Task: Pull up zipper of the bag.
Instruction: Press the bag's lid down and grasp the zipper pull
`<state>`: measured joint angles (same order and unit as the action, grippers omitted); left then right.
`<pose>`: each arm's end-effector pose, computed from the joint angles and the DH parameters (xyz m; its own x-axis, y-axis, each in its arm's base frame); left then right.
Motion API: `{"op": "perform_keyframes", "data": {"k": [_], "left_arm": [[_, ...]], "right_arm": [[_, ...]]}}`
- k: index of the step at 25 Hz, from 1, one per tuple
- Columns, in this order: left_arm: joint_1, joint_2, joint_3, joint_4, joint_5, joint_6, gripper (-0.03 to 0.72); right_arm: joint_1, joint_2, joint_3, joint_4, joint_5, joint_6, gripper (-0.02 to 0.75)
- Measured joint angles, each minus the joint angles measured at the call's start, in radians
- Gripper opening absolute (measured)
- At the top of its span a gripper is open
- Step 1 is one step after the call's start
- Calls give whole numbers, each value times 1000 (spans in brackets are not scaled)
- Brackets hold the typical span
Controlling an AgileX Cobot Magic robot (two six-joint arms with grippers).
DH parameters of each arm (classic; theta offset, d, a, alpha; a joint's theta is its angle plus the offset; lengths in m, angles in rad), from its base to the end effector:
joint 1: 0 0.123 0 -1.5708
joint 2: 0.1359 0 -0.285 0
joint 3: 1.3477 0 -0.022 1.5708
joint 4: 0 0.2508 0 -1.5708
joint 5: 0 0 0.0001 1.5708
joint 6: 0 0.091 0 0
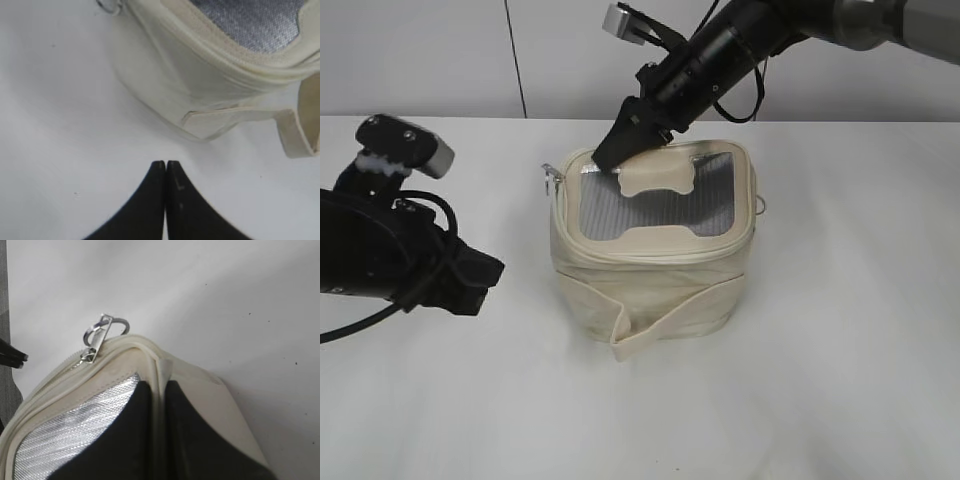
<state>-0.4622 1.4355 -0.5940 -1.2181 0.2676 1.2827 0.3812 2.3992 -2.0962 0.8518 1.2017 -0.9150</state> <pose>0.2192 -0.1346 0.1861 -0.6255 0.3943 -0.6732 0.6284 0.7660 -0.1352 0.4439 0.2468 0.1916 -0.5304 -0.5966 -0.6023 -0.8459 0.3254 0.4225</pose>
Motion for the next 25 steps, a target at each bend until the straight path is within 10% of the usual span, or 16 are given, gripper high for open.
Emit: {"op": "perform_keyframes", "data": {"k": [5,11,25], "left_arm": [[0,-17,-1,20,-123,-3,50],[0,67,-140,96,-158,-3,463],[2,274,-364,141,-64,31,447]], "right_arm": [[0,0,-1,0,0,1,62],[0,0,-2,0,0,1,62],[0,0,-2,-4,0,3,62]]}}
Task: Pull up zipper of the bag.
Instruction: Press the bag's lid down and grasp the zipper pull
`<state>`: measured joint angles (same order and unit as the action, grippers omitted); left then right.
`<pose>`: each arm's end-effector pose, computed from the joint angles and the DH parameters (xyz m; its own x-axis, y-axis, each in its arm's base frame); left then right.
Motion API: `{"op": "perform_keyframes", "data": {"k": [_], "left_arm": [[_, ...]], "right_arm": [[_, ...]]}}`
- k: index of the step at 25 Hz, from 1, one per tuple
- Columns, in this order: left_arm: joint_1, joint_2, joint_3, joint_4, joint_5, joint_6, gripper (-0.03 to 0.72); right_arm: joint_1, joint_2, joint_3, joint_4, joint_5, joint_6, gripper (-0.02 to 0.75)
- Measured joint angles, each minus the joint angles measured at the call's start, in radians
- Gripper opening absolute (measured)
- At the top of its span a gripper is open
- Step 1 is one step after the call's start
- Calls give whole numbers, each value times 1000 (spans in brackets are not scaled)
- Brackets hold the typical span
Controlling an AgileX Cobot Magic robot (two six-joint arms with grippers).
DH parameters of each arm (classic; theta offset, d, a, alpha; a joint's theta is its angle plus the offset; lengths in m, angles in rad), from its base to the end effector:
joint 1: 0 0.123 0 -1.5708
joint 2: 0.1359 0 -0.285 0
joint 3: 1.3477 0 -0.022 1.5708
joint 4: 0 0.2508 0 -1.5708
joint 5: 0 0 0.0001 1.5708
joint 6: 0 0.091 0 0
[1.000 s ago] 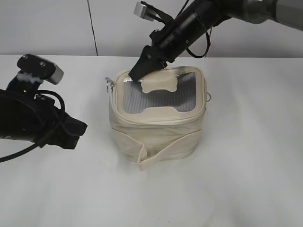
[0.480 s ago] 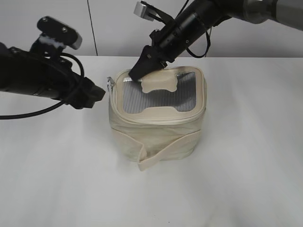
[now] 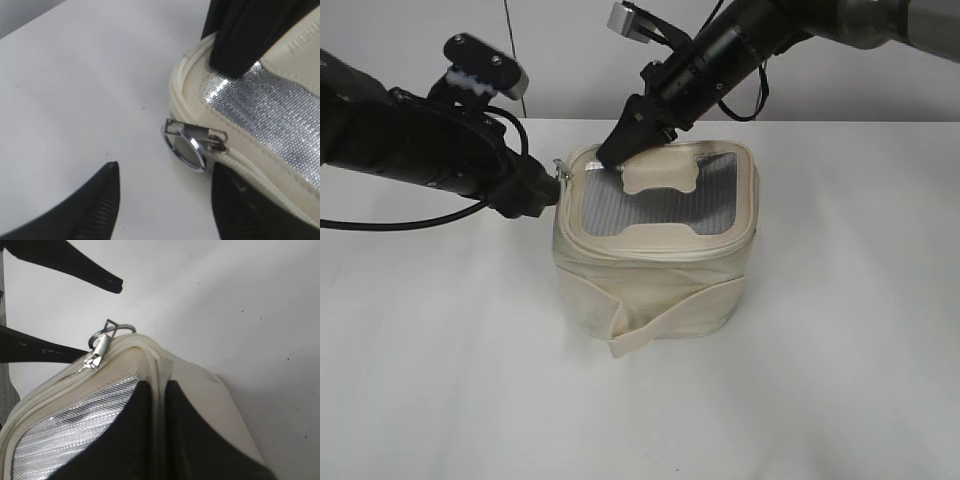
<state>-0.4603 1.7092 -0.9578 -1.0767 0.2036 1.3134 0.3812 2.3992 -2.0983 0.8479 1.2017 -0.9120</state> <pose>0.3090 -0.1714 0.1982 -0.4656 0.4977 -0.7318 0.6862 0.7252 0.0566 0.4441 0.2466 0.1919 -0.5304 -0.5977 -0.6012 -0.8460 0.3277 0.4206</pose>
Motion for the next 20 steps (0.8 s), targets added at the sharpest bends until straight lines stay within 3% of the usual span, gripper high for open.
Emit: {"op": "perform_keyframes", "data": {"k": [3,6,10,11,13,20], "left_arm": [[0,7,-12,-8,-14,1,411],[0,43,-52,-11,-17,2,320],[0,88,-89,-12,-3,7,64],[-1,89,-90,-12,0,7,31],[-1,89,-90,-12,7,9,-3],[13,5,-2,-6,12,9,-8]], "right_arm": [[0,0,-1,0,0,1,60],[-1,0,-1,-1,-2,2,60],[-2,0,-1,-1,-3,4,60],[-2,0,-1,-1,-3,4,60],[-2,0,-1,-1,-3,4,60],[-2,0,-1,-1,-3,9,57]]}}
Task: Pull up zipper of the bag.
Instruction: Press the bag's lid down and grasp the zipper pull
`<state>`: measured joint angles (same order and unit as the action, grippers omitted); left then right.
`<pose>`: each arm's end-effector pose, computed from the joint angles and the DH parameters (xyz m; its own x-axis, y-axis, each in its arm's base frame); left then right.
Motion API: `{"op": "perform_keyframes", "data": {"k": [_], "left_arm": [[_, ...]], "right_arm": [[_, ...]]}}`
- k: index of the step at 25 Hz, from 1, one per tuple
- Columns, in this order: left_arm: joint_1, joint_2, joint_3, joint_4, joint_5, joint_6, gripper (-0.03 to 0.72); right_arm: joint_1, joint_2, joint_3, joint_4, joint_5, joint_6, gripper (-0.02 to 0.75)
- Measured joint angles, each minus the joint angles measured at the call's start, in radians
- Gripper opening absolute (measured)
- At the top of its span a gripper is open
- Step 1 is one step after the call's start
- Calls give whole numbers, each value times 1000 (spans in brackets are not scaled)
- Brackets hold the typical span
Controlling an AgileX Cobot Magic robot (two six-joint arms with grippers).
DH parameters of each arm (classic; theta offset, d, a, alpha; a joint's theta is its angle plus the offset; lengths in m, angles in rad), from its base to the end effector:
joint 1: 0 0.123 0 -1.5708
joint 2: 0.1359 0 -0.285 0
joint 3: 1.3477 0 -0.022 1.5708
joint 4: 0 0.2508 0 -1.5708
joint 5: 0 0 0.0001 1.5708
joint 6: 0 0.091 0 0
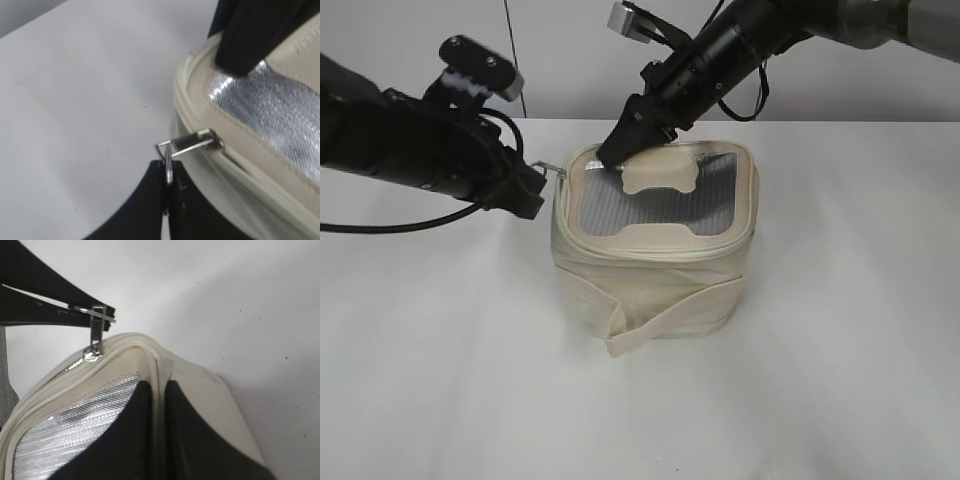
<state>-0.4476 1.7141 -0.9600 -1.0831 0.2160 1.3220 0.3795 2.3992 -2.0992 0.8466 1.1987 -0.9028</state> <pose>0.3111 -0.1685 0.1969 -0.4731 0.4952 -0.7287 0.6851 0.7268 0.0491 0.4449 0.2458 0.1921 -0.5383 -0.5931 -0.5987 -0.8413 0.3365 0.4231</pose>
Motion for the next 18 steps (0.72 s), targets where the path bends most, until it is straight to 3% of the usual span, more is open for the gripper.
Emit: {"op": "perform_keyframes", "data": {"k": [5,18], "left_arm": [[1,-86,99,-23,-3,-1,-8],[6,-187,187,-72,129,-41,-8]], "right_arm": [[0,0,0,0,-2,16,57],[8,0,0,6,11,58,57]]}}
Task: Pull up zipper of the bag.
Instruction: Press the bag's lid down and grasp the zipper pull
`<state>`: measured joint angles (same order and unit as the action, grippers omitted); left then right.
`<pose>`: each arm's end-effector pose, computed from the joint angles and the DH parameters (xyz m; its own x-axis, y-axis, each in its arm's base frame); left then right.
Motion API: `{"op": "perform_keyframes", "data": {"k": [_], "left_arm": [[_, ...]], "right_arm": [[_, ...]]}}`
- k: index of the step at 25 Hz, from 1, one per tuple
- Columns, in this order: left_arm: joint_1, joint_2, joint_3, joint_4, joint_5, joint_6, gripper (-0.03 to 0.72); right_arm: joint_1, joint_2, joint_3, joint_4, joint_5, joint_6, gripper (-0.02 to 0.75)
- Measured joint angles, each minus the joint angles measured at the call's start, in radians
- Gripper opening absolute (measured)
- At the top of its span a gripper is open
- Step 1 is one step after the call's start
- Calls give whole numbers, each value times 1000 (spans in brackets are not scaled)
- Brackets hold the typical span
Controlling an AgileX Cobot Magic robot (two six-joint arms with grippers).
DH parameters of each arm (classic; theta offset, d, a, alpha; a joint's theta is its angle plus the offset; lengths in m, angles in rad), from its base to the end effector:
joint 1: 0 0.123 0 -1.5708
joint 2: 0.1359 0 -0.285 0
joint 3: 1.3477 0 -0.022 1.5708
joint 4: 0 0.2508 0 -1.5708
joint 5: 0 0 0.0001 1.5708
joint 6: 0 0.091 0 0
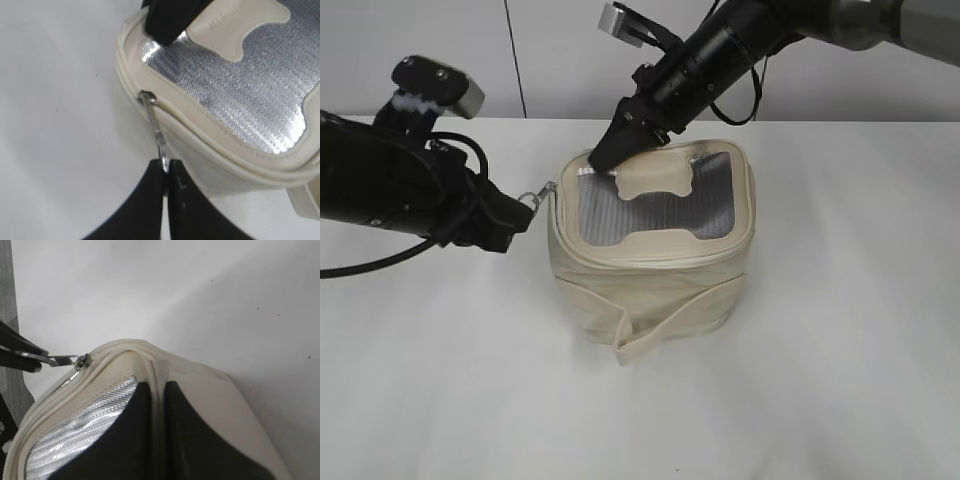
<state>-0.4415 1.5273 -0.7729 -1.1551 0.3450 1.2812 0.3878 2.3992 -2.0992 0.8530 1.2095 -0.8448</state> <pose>0.2560 -0.1522 0.2061 -0.5595 0.4205 -0.7142 0.6896 0.7142 -0.1197 0.4418 0.2498 0.1925 -0.5831 -0.5786 -0.5703 -0.8096 0.3560 0.4666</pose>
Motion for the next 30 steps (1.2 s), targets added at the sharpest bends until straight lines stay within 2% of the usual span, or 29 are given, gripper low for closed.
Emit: {"op": "perform_keyframes", "data": {"k": [12,16,30], "left_arm": [[5,-112,89,6,43,-32,-8],[4,-131,98,15,-44,-66,-8],[0,-19,-143,76,-25,-67,-8]], "right_arm": [[12,0,2,3,7,72,57],[11,0,2,3,7,77,57],[-8,0,1,7,4,57,54]]}}
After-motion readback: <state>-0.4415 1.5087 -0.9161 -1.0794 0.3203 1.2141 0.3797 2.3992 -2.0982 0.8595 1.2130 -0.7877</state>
